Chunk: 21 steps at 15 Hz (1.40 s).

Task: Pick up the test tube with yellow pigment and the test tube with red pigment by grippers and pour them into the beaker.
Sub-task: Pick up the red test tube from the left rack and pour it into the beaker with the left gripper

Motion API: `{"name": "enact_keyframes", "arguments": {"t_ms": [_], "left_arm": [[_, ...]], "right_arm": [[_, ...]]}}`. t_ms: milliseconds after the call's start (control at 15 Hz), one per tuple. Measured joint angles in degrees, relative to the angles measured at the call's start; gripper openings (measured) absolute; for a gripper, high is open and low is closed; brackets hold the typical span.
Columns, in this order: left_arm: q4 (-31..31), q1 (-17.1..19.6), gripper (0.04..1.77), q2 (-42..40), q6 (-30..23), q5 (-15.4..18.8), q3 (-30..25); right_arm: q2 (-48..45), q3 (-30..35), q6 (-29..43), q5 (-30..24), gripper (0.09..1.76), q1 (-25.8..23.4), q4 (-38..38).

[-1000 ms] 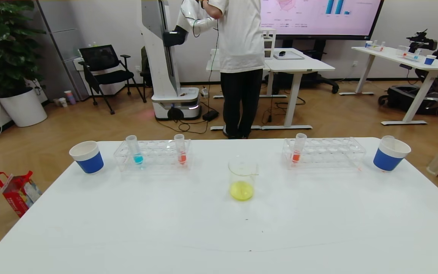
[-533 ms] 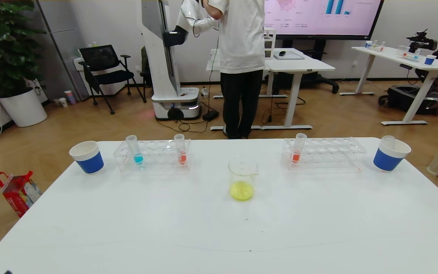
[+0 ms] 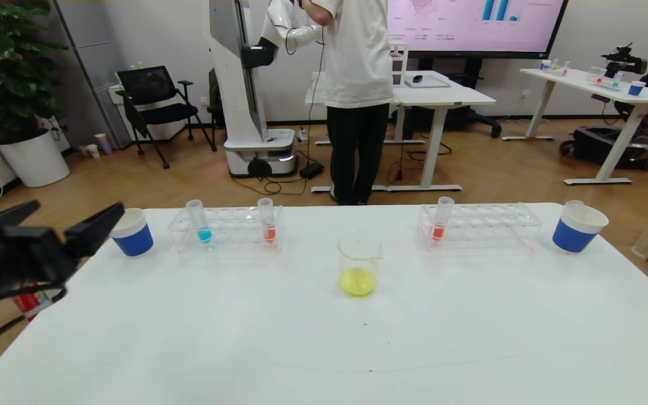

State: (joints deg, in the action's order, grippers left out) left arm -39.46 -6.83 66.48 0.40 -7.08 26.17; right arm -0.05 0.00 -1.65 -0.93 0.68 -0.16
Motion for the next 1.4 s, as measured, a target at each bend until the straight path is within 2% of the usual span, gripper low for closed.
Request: {"name": "enact_keyframes", "arguments": {"t_ms": [267, 467, 600, 867, 1200, 1400], "left_arm": [[-21.98, -12.04, 1.75, 23.24, -2.24, -13.75, 3.54], [-31.43, -17.9, 1.75, 37.49, -2.35, -19.5, 7.58], [-34.9, -19.82, 1.75, 44.93, -2.3, -20.66, 10.13], [-43.8, -20.46, 1.75, 56.54, -1.56, -20.92, 14.15], [-44.17, -19.08, 1.75, 64.17, 1.27, -19.52, 23.41], [-41.27, -18.16, 1.75, 68.08, 2.24, -18.13, 30.66]], "right_arm": [[0.0, 0.0, 0.02, -0.01, 1.74, -0.05, 0.0], [0.0, 0.0, 0.02, 0.0, 1.74, -0.02, 0.0], [0.0, 0.0, 0.02, -0.01, 1.74, -0.05, 0.0], [0.0, 0.0, 0.02, -0.01, 1.74, -0.05, 0.0], [0.0, 0.0, 0.0, 0.0, 1.74, -0.02, 0.0], [0.0, 0.0, 0.02, -0.01, 1.74, -0.02, 0.0]]}}
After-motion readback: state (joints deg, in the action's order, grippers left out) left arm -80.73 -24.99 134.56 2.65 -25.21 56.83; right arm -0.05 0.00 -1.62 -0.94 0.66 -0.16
